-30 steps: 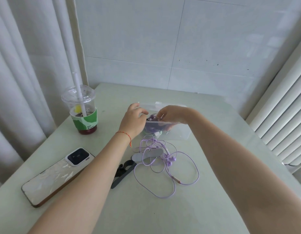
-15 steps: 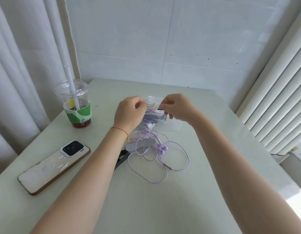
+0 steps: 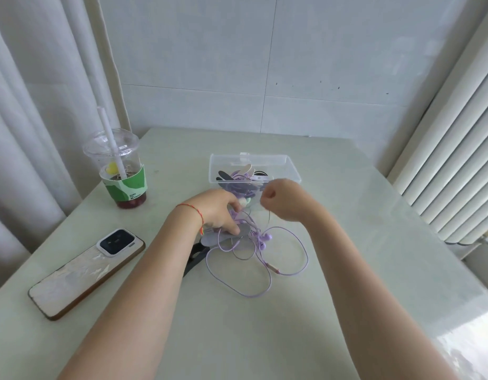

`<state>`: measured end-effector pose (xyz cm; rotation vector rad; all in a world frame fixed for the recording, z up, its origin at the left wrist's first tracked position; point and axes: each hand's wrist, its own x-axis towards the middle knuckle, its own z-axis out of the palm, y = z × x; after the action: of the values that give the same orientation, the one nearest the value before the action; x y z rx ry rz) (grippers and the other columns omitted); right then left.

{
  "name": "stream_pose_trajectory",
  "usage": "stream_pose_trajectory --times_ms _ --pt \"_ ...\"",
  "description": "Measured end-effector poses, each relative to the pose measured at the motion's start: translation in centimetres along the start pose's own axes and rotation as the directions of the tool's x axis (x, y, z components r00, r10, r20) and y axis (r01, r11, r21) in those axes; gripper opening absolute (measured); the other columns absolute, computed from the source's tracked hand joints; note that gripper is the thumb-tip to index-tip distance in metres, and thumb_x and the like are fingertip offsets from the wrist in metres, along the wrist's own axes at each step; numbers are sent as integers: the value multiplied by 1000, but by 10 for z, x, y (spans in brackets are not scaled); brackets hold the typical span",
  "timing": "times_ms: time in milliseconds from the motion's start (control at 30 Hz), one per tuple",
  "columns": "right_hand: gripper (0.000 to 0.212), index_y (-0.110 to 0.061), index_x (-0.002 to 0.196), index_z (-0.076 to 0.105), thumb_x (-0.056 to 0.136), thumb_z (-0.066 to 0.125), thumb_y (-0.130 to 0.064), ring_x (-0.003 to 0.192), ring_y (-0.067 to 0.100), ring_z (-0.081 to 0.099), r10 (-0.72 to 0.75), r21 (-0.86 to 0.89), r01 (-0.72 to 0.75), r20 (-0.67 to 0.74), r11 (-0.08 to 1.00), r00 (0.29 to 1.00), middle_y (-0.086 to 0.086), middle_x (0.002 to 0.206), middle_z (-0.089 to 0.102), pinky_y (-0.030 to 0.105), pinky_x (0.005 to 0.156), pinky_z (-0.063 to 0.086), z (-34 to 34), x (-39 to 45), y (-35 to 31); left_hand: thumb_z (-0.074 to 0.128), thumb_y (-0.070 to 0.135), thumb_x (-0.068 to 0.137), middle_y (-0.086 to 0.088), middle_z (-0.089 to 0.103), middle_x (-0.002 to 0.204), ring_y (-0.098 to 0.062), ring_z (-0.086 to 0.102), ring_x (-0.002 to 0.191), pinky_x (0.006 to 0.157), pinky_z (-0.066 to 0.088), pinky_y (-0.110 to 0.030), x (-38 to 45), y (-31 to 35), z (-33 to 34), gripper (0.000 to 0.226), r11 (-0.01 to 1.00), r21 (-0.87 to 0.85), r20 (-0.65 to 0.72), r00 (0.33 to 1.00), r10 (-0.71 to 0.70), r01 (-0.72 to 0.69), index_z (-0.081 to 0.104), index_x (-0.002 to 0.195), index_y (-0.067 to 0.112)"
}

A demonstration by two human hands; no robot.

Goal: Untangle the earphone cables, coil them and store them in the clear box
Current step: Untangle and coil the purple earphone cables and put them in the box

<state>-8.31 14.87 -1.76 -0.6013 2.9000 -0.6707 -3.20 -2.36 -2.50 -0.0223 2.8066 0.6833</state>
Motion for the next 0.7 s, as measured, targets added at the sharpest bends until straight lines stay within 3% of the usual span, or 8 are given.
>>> stream_pose_trajectory --times_ms 67,100,167,200,400,533,600,700 --pt "13 2 87 55 89 45 -5 71 26 61 56 444 -32 -42 895 998 18 84 69 36 69 53 -8 -3 0 82 28 73 10 57 80 -12 58 60 56 43 -22 -1 -2 -3 45 1000 25 35 999 -19 19 61 112 24" --pt "11 -1 89 52 91 42 -4 72 29 65 73 667 -38 -25 744 997 18 81 69 38 72 56 -12 -5 -1 80 28 74 11 56 78 -13 58 62 56 41 -22 -2 -2 -4 36 998 54 6 1000 -15 14 64 106 24" --pt "9 -6 91 46 95 38 -3 69 33 68 94 885 -50 7 464 996 17 74 67 42 72 58 -20 -10 -1 73 30 78 8 54 68 -17 54 67 55 38 -24 0 -4 -6 13 995 103 -139 990 17 -3 67 83 20" --pt "9 -8 91 45 96 38 -5 62 32 66 109 907 -54 9 417 994 16 69 64 41 66 59 -22 -11 0 70 32 80 3 51 61 -19 50 65 54 34 -25 3 -6 -7 18 997 81 -229 973 28 -9 66 72 16" --pt "18 -9 88 63 95 54 -23 41 13 34 67 644 -50 -2 763 998 2 61 47 23 44 32 -25 -11 14 68 34 83 -4 48 57 -13 38 56 54 31 -24 3 0 -11 32 909 -350 -621 782 -44 -227 67 67 6" --pt "36 -24 86 71 75 70 -59 50 14 31 -105 508 -1 180 861 978 -6 60 36 23 46 28 -30 -20 13 63 16 86 -3 66 65 -14 60 60 71 52 -30 -3 14 -15 20 638 -684 -535 837 -111 -352 70 67 13" --pt "27 -23 85 72 73 78 -46 52 14 31 -101 418 17 180 908 978 -10 54 35 23 48 29 -31 -21 12 61 11 88 -6 65 65 -19 60 54 66 53 -33 -3 18 -14 17 544 -768 -463 880 -109 -337 71 74 10" --pt "12 -15 84 71 82 72 -26 54 13 39 -29 378 7 54 926 998 -7 60 49 24 53 34 -32 -19 14 60 13 90 -6 63 67 -14 48 39 50 46 -23 -4 19 -14 15 558 -767 -447 887 -111 -316 70 90 3"
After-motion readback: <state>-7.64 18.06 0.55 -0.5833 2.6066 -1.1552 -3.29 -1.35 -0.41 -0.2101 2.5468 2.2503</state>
